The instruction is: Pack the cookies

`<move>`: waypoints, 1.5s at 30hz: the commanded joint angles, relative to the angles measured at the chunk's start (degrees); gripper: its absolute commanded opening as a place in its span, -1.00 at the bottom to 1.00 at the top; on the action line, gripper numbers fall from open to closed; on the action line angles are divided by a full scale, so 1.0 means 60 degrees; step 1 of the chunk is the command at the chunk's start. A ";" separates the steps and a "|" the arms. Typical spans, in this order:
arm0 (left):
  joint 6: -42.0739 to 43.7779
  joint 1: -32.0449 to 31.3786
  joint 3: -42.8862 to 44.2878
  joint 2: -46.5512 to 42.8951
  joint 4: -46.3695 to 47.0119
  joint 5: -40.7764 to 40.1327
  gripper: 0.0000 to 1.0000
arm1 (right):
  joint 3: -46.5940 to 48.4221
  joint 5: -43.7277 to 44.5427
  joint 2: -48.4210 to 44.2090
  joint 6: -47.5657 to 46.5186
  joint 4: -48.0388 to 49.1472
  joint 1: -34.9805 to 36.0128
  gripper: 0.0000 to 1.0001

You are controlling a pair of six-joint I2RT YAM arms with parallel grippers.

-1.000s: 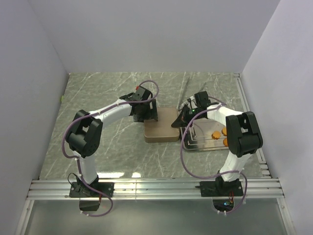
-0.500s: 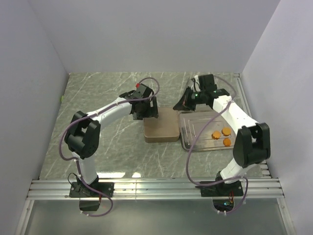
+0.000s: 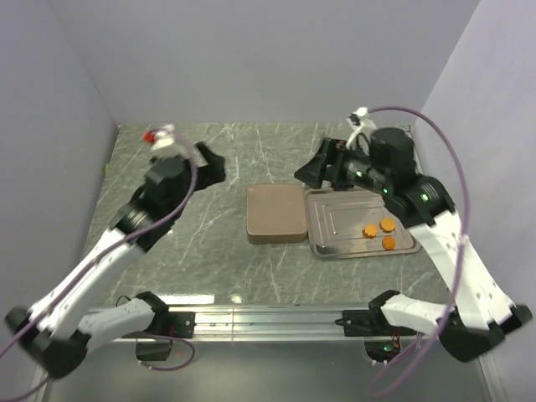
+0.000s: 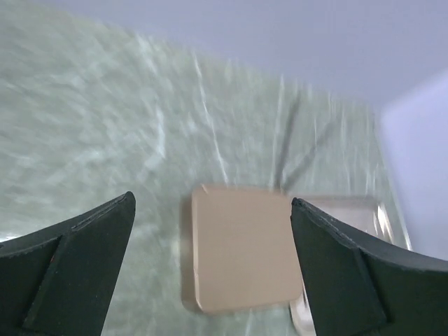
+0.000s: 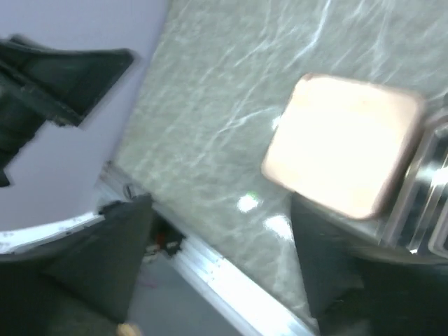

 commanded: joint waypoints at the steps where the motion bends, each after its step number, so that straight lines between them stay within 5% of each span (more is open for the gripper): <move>1: 0.0220 -0.0014 -0.1775 -0.1331 0.1497 -0.2639 0.99 | -0.0625 0.1462 -0.1182 -0.0338 -0.0016 0.0158 0.90; 5: 0.0863 0.0000 -0.2948 -0.2314 0.1850 -0.3930 0.99 | -0.2253 0.1257 -0.2514 -0.0397 0.1185 0.0158 0.93; 9: 0.1918 0.0030 -0.4965 -0.2623 0.3893 -0.4663 0.99 | -0.3965 0.2659 -0.4255 -0.0119 0.2183 0.0173 0.94; 17: 0.2824 0.1084 -0.8030 -0.3940 0.7428 -0.3990 0.99 | -0.6063 0.3411 -0.6559 -0.0616 0.4116 0.0144 0.98; 22: 0.3575 0.1815 -0.9541 -0.3664 0.9335 -0.3613 0.99 | -0.6124 0.3556 -0.6591 -0.0544 0.3725 0.0144 0.99; 28: 0.3575 0.3119 -1.0216 -0.1953 1.1692 -0.2630 0.99 | -0.5772 0.3425 -0.6092 -0.0762 0.3195 0.0158 1.00; 34: 0.4233 0.4160 -0.9133 0.1282 1.3407 -0.1678 0.99 | -0.6167 0.3629 -0.6004 -0.1230 0.3165 0.0144 1.00; 45: 0.4234 0.5332 -0.8781 0.3530 1.5536 0.0975 0.99 | -0.7470 0.5444 -0.6282 -0.2360 0.4043 0.0129 1.00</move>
